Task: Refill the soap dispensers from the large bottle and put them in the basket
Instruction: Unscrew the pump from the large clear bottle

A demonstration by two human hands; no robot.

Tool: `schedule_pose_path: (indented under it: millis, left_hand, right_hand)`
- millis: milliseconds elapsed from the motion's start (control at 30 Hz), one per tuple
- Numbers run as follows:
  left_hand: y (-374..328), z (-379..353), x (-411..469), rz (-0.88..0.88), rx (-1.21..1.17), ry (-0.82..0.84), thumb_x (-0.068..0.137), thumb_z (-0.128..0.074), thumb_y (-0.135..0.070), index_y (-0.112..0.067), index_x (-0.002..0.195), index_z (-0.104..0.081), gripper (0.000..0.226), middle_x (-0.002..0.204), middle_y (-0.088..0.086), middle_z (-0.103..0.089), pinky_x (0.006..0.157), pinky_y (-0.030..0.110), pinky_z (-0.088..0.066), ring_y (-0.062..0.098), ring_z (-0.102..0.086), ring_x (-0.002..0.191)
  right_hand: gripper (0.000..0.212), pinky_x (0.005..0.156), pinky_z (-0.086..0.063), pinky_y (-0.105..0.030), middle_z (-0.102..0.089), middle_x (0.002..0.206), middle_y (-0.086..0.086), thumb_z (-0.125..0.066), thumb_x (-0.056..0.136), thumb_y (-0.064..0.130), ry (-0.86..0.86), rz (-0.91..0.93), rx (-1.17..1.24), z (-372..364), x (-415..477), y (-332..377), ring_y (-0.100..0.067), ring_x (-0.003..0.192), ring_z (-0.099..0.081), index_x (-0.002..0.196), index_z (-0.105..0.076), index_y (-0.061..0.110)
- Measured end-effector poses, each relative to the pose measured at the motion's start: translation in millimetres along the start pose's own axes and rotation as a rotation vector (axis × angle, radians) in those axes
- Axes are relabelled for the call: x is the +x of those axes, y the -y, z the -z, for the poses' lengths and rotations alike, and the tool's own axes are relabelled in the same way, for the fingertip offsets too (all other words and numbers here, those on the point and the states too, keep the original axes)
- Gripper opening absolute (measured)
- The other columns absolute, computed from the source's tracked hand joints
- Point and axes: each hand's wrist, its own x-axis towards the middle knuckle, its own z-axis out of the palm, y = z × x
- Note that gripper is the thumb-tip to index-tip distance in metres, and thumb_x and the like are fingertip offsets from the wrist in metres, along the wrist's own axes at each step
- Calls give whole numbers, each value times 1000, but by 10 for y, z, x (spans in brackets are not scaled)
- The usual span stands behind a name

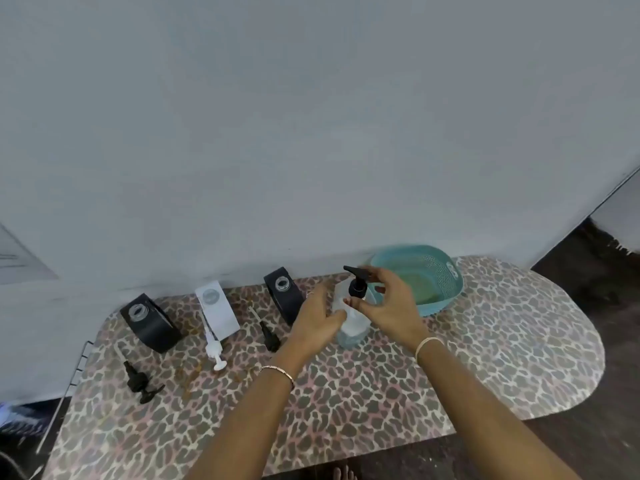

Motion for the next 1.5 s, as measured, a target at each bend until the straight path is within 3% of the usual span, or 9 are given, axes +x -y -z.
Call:
schedule_pose_path:
  millis: [133, 300, 500, 667, 1100, 1200, 1300, 1367, 1500]
  left_hand:
    - [-37, -203, 7, -43, 11, -23, 76, -69, -12, -24, 142, -35, 75, 132, -12, -46, 96, 21, -40, 5, -46, 121]
    - [63, -460, 168, -19, -50, -157, 64, -80, -32, -38, 124, -48, 69, 118, -13, -60, 91, 34, -53, 4, -60, 108]
    - [150, -532, 300, 107, -52, -184, 54, -85, -40, -54, 108, -41, 71, 109, -18, -62, 88, 31, -54, 0, -62, 101]
    - [89, -526, 290, 100, 71, -214, 62, -82, -36, -30, 134, -34, 87, 124, -14, -55, 86, 27, -51, 6, -57, 109]
    - [189, -280, 174, -68, 105, -103, 60, -85, -34, -32, 118, -46, 70, 109, -17, -60, 86, 31, -51, 7, -60, 100]
    - [192, -213, 92, -87, 145, -89, 60, -87, -35, -28, 124, -47, 76, 114, -14, -60, 88, 35, -51, 9, -58, 102]
    - [172, -168, -12, -94, 145, -94, 52, -83, -52, -28, 125, -48, 84, 115, -14, -59, 89, 33, -51, 7, -57, 104]
    - [179, -159, -70, -103, 118, -100, 49, -78, -56, -30, 123, -49, 84, 113, -17, -60, 88, 32, -51, 5, -57, 103]
    - [266, -238, -199, -122, 99, -102, 53, -83, -40, -29, 121, -49, 77, 108, -20, -61, 85, 37, -52, 1, -58, 100]
  right_hand:
    - [38, 76, -52, -16, -65, 90, 17, -83, 72, 25, -118, -81, 16, -52, 3, -16, 2, 83, -61, 106, -66, 23]
    - [37, 67, -42, -7, -60, 84, 21, -84, 69, 32, -124, -114, -36, -88, 43, -64, 5, 79, -57, 101, -67, 24]
    - [35, 66, -40, -11, -58, 80, 16, -83, 67, 42, -157, -108, -101, -156, 105, -54, -1, 74, -54, 90, -64, 24]
    - [22, 67, -37, -14, -58, 80, 11, -77, 75, 34, -189, -77, -121, -206, 78, -63, -4, 74, -52, 83, -62, 19]
    - [13, 70, -45, -18, -60, 81, 9, -75, 79, 23, -45, 85, -120, -161, 24, -30, -7, 75, -55, 85, -65, 18]
    - [19, 84, -53, -35, -68, 91, 6, -74, 81, 18, 134, 63, -15, -28, 17, -51, -10, 88, -63, 100, -67, 18]
    - [33, 97, -49, -33, -68, 106, 9, -71, 84, 13, 250, 39, 151, 45, -47, -21, -6, 104, -62, 115, -61, 17]
    - [41, 99, -48, -30, -66, 110, 11, -76, 80, 15, 217, 16, 220, -4, -126, 8, -3, 107, -60, 116, -56, 20]
    - [55, 80, -51, -20, -63, 97, 6, -91, 59, 30, -78, -18, 194, -223, -291, 43, -8, 91, -63, 96, -50, 29]
